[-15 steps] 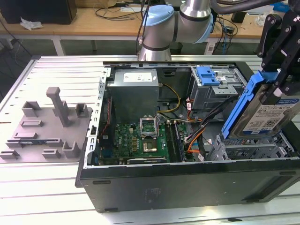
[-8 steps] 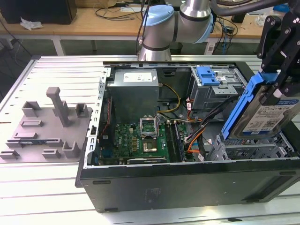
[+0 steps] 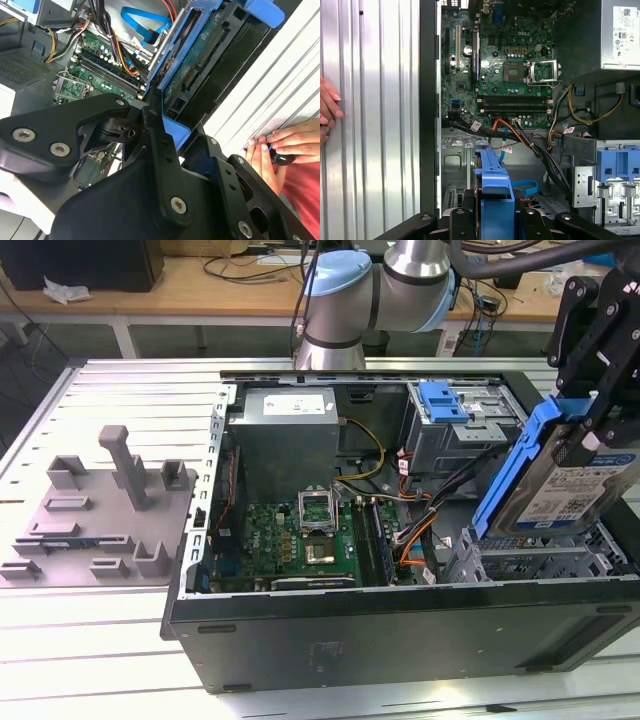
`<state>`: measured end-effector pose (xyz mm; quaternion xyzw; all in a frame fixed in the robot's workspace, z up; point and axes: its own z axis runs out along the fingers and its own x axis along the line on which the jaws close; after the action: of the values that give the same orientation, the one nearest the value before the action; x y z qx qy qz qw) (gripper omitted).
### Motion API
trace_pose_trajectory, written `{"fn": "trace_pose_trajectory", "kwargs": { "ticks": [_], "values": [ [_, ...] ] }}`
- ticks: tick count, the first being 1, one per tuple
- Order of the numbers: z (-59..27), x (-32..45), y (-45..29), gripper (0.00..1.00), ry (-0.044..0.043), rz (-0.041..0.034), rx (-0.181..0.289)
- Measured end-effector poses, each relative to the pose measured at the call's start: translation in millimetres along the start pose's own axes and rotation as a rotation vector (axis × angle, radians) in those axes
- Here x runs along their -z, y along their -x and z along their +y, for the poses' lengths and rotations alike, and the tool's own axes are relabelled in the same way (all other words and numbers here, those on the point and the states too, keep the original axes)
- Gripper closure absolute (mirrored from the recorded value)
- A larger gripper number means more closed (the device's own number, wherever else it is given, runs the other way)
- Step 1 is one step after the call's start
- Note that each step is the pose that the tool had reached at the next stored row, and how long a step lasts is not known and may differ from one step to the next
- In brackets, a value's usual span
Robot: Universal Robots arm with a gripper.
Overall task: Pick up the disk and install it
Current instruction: 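Insert the disk into the insertion slot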
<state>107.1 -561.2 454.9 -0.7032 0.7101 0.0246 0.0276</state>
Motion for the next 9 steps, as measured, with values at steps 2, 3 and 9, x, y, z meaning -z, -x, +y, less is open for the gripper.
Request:
{"fn": "trace_pose_trajectory", "kwargs": {
  "ticks": [2, 3, 9],
  "values": [
    [-0.1, -0.6, 0.0, 0.63, 0.0, 0.0001, 0.0],
    [-0.1, -0.8, -0.1, 0.63, -0.0001, 0.0001, 0.0],
    [-0.1, -2.1, -1.5, 0.63, 0.0, 0.0002, 0.0]
  ]
}}
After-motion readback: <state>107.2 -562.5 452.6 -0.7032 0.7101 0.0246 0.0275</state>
